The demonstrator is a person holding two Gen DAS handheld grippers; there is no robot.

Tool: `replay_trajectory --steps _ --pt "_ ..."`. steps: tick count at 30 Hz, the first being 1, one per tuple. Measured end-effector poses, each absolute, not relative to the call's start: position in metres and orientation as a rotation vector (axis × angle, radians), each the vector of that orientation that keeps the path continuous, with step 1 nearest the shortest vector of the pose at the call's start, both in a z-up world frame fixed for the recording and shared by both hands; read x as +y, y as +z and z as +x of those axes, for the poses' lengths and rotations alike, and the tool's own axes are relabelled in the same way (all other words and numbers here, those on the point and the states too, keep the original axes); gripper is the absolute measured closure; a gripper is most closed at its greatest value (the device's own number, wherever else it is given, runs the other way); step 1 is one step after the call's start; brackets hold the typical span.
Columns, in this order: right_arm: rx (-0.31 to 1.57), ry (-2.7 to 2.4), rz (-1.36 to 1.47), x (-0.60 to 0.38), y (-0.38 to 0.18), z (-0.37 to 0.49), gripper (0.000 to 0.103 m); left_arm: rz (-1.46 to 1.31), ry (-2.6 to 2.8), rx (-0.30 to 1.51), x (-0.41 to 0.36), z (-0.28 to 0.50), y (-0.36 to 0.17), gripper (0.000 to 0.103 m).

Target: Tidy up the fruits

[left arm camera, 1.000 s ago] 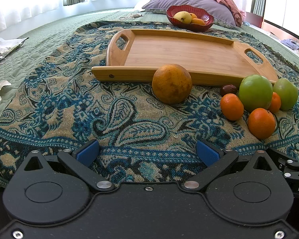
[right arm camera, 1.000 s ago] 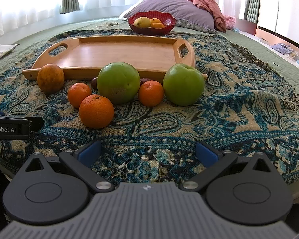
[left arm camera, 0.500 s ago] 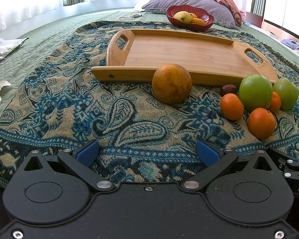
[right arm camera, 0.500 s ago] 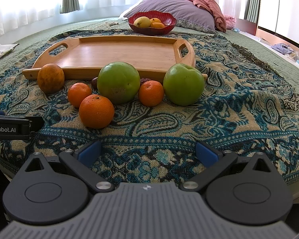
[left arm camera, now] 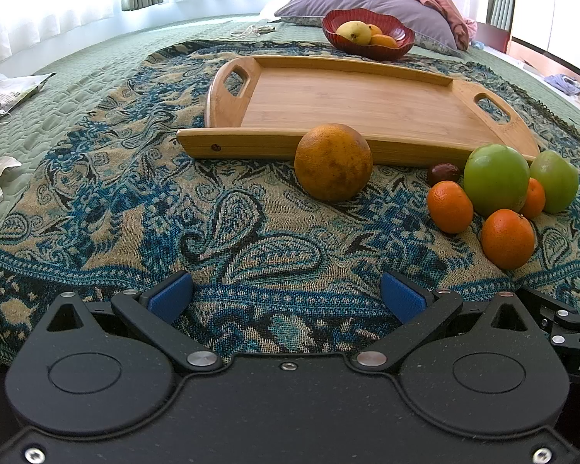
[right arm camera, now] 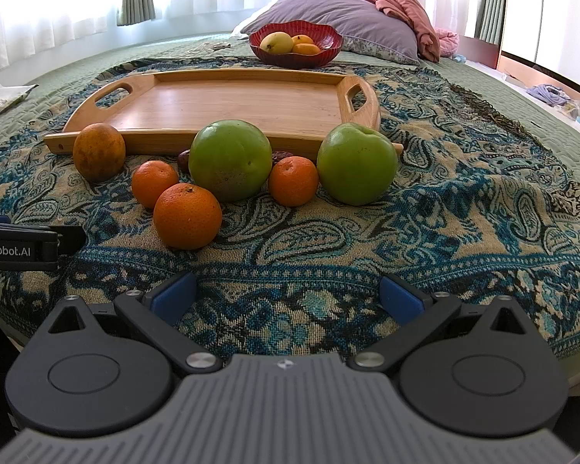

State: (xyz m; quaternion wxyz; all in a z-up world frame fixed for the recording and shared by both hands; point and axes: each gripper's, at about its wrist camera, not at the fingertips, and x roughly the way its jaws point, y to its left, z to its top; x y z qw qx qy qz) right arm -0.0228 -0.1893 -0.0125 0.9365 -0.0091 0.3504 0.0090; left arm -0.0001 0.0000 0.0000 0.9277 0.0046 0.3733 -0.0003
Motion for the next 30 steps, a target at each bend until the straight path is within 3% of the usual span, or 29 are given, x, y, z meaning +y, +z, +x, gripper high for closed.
replay_trajectory --steps 30 --pt "0.657 0.009 -0.031 -0.186 -0.014 -0.034 0.000 0.019 0.014 0.733 -0.004 -0.006 0.003 0.000"
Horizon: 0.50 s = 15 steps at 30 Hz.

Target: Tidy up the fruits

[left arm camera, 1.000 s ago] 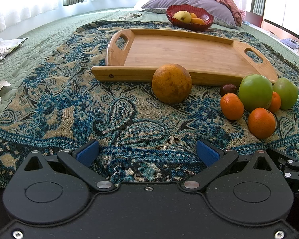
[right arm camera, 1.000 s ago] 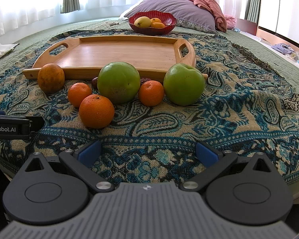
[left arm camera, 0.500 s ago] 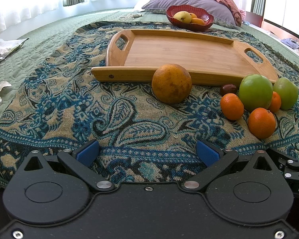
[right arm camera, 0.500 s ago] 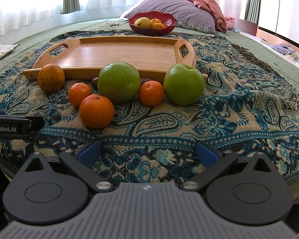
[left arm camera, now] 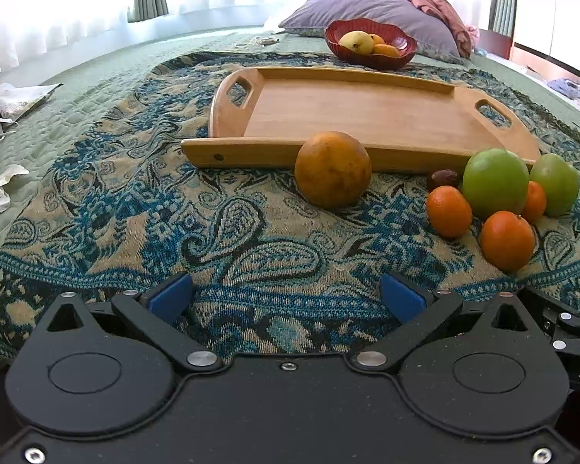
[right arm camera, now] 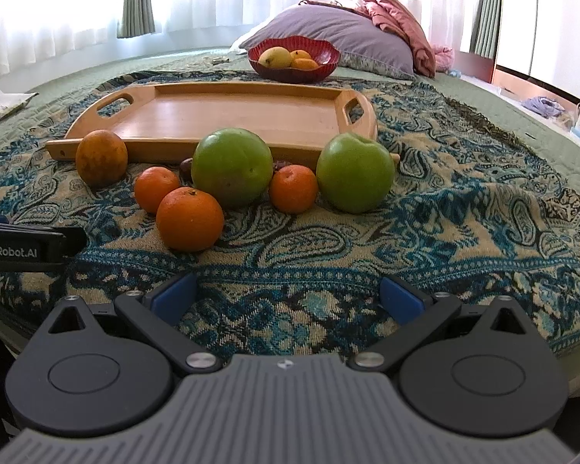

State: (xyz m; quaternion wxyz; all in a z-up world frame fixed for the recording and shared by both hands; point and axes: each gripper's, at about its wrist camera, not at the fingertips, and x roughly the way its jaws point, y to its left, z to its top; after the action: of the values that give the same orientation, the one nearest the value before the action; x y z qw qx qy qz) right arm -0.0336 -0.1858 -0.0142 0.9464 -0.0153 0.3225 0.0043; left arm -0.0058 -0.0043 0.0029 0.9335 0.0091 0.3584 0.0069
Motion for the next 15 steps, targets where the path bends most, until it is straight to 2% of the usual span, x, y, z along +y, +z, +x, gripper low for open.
replay_trajectory --steps 3,8,15 --pt "0.649 0.022 -0.023 -0.187 -0.009 -0.034 0.000 -0.009 -0.005 0.705 0.001 -0.005 0.010 0.005" --pt "0.597 0.130 0.018 -0.181 0.002 -0.039 0.000 -0.014 -0.035 0.644 0.005 0.002 0.021 0.008" --pt "0.562 0.175 0.000 -0.162 0.003 -0.031 0.015 -0.021 -0.082 0.583 0.001 0.020 0.028 0.017"
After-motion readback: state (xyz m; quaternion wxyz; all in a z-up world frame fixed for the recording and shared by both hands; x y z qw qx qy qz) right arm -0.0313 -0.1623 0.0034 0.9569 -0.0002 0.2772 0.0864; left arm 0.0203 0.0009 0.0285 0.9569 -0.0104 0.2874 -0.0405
